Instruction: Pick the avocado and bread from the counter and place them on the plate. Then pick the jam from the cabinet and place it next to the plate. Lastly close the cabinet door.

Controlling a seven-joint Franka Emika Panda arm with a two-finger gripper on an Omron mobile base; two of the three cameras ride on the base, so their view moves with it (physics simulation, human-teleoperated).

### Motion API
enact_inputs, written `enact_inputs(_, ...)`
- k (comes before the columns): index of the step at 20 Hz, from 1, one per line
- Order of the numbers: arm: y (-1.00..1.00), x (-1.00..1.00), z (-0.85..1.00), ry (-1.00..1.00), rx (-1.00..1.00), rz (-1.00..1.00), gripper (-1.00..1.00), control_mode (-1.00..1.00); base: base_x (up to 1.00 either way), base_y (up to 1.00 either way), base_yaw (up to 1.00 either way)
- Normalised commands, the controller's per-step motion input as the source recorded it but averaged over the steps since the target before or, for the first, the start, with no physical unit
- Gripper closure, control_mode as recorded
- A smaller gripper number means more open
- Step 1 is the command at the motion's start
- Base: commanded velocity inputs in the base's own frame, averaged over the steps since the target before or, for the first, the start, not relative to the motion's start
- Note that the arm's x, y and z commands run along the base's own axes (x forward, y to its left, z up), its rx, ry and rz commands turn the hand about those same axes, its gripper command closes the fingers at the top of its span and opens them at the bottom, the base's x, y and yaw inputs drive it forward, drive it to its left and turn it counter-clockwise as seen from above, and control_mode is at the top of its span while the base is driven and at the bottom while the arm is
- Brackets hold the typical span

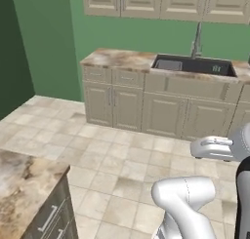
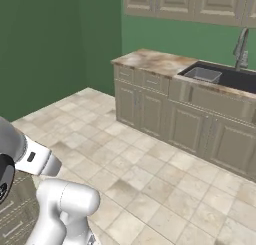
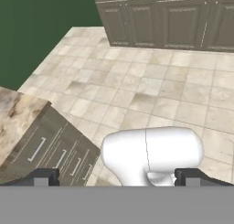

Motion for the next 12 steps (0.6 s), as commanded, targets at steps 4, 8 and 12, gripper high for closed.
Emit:
enact_inputs(4, 0.0, 0.0, 0.0, 0.0, 0.0, 0.0, -1.0, 1.0, 0.0, -0.62, -0.2)
enact_inputs(8, 0.0, 0.0, 0.0, 0.0, 0.0, 0.0, -1.0, 1.0, 0.0, -0.66, -0.19)
enact_inputs(12, 0.0, 0.0, 0.0, 0.0, 0.0, 0.0, -1.0, 1.0, 0.0, -0.64, -0.19)
